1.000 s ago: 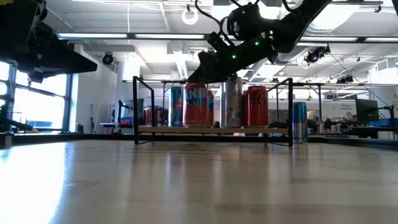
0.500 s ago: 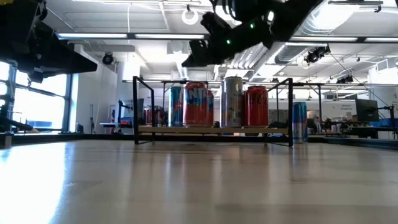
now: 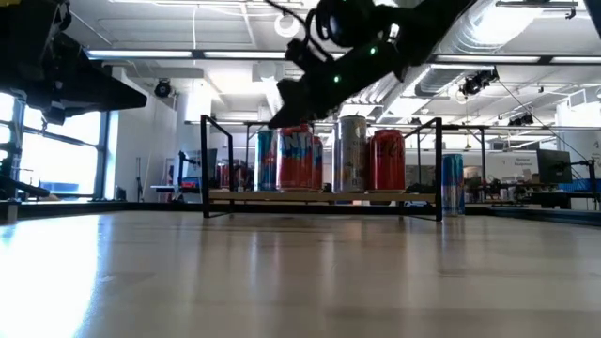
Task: Place canned beverage on shelf
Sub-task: Put the red soda can on the shelf aligned with the other red soda can
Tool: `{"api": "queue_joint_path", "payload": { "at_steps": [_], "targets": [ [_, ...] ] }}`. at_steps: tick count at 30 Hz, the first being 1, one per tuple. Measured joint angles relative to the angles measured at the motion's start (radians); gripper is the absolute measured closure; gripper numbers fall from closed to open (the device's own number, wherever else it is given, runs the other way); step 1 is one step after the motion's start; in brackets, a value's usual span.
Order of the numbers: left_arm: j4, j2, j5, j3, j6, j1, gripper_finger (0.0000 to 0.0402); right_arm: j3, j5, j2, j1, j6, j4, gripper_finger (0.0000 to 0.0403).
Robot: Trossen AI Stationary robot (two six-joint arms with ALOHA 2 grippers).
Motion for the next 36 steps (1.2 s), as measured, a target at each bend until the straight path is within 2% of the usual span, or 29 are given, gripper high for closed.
{"api": "queue_joint_path", "payload": {
  "at_steps": [3, 7, 16, 21, 28, 36],
  "targets": [
    [0.000, 0.000, 0.000, 0.000, 0.004, 0.000, 0.0401, 0.000, 0.023, 0.036, -0.017, 0.032, 0.014, 0.0375],
    [0.000, 0.000, 0.003, 0.000, 0.004, 0.000, 0.0402, 0.000, 0.166, 0.054, -0.021, 0.049, 0.047, 0.0392],
    [-0.001, 0.000, 0.003, 0.000, 0.006, 0.000, 0.0401, 0.000, 0.196, 0.054, -0.030, 0.051, -0.008, 0.0402],
    [-0.001, 0.000, 0.010, 0.000, 0.006, -0.001, 0.0401, 0.000, 0.263, 0.054, -0.044, 0.050, -0.021, 0.0403],
    [-0.001, 0.000, 0.022, 0.000, 0.007, -0.001, 0.0402, 0.000, 0.300, 0.050, -0.051, 0.051, -0.049, 0.0403],
    [-0.001, 0.001, 0.022, 0.001, 0.006, -0.001, 0.0402, -0.001, 0.303, 0.032, -0.043, 0.040, -0.085, 0.0403]
  ]
}}
